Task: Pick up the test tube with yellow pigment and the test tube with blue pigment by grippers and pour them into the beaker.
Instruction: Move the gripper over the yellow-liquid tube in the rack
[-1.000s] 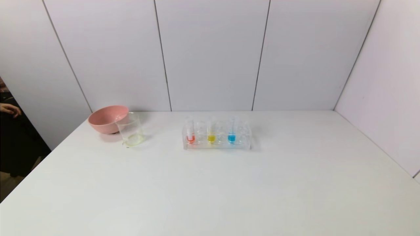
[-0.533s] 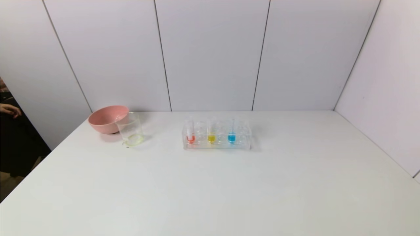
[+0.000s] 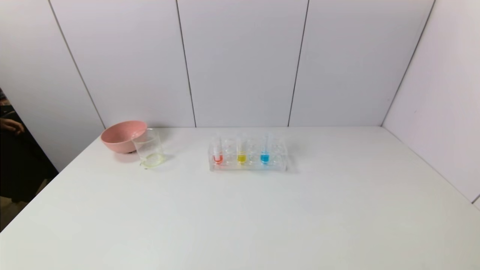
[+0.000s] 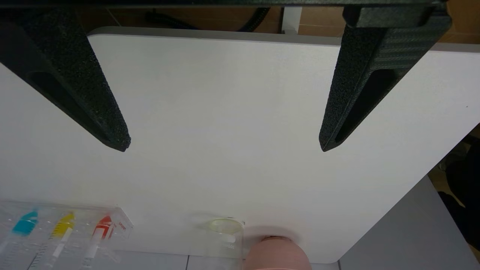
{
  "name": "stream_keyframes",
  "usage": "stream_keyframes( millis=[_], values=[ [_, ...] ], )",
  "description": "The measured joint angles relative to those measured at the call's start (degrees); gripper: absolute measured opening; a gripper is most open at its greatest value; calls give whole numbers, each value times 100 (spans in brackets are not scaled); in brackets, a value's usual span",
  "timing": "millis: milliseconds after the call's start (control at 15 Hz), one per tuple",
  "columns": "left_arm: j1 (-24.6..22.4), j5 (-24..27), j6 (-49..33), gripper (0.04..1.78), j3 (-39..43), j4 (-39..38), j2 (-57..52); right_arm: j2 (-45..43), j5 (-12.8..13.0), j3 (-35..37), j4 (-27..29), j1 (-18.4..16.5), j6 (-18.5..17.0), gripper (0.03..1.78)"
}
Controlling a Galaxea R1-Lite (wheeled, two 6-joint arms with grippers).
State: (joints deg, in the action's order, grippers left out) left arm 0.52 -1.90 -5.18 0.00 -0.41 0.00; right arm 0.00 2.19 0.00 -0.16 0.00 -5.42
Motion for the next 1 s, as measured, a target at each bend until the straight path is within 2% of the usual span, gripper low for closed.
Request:
stream_keyframes(
  millis=[600, 867, 1000],
  values=[
    [0, 0, 55, 176, -85, -5, 0, 0, 0, 0, 0, 0, 0, 177],
    [2, 168, 48, 176, -1253, 623, 165, 0, 0, 0, 0, 0, 0, 177],
    [7, 286, 45, 176, -1932, 914, 683, 0, 0, 0, 0, 0, 0, 177]
  ],
)
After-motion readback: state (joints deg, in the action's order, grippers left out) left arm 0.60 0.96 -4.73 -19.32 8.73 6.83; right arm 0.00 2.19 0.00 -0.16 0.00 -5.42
